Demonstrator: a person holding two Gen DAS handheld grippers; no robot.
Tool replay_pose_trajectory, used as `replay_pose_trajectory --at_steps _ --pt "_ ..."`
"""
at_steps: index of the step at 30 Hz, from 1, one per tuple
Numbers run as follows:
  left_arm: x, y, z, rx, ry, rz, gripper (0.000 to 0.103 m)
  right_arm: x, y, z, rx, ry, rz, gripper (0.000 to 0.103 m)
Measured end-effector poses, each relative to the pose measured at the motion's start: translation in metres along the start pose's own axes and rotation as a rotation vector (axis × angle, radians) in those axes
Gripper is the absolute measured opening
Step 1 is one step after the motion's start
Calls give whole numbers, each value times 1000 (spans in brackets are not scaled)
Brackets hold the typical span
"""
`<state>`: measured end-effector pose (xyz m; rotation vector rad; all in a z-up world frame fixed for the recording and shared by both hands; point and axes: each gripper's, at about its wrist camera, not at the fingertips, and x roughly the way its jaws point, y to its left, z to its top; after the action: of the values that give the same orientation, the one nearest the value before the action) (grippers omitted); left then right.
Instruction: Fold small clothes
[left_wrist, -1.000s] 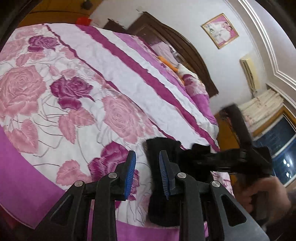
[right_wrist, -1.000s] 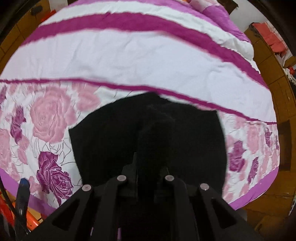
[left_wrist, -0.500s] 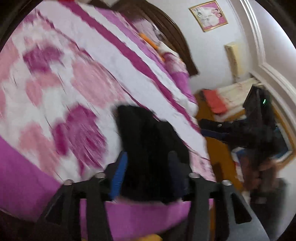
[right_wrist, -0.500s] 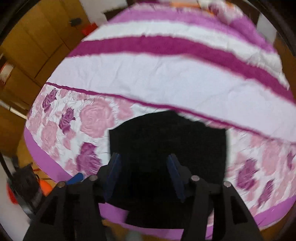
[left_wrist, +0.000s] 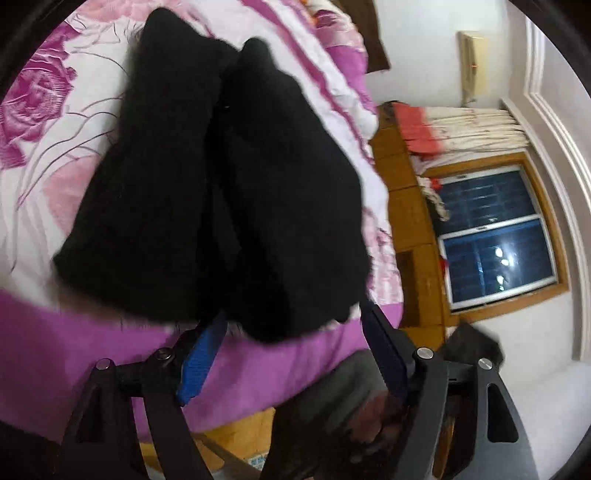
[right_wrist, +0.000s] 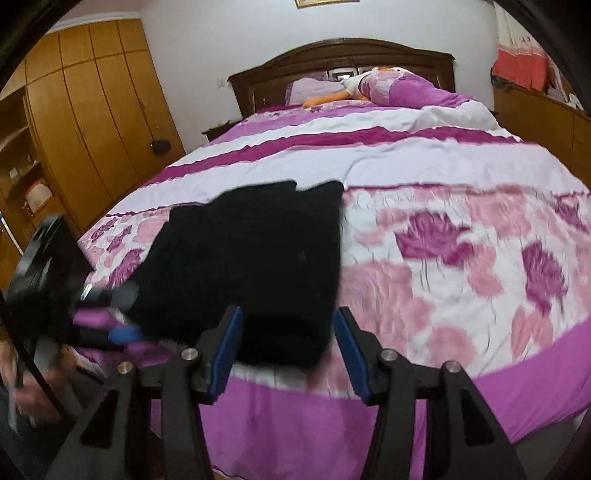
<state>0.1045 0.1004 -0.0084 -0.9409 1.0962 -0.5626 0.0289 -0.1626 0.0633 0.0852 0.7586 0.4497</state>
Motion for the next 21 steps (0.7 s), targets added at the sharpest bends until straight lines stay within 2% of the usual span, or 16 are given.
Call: replay_pose_trajectory --at_steps 3,6,9,11,13,14,16,19,21 --pt "10 -4 9 -22 17 15 59 10 -6 -22 -7 20 25 55" --pt "8 -20 16 2 3 15 59 13 -1 -37 -50 13 52 55" --pt "7 -29 25 9 -8 26 59 7 8 -36 -117 -37 39 55" --pt "17 -26 32 -4 -2 55 58 2 15 -33 -167 -90 27 60" --pt "18 -26 39 -11 -22 106 30 4 22 -29 -199 -117 -2 68" --pt "17 -30 41 1 -31 147 0 6 24 -28 -202 -120 -16 69" --pt "12 -44 45 48 -54 160 0 14 28 -28 -209 -128 -49 69" --pt "1 -87 56 152 -97 150 0 29 40 -28 -247 -161 -128 71" --pt "-3 -112 65 213 -106 158 0 38 46 -23 -255 -185 -148 72"
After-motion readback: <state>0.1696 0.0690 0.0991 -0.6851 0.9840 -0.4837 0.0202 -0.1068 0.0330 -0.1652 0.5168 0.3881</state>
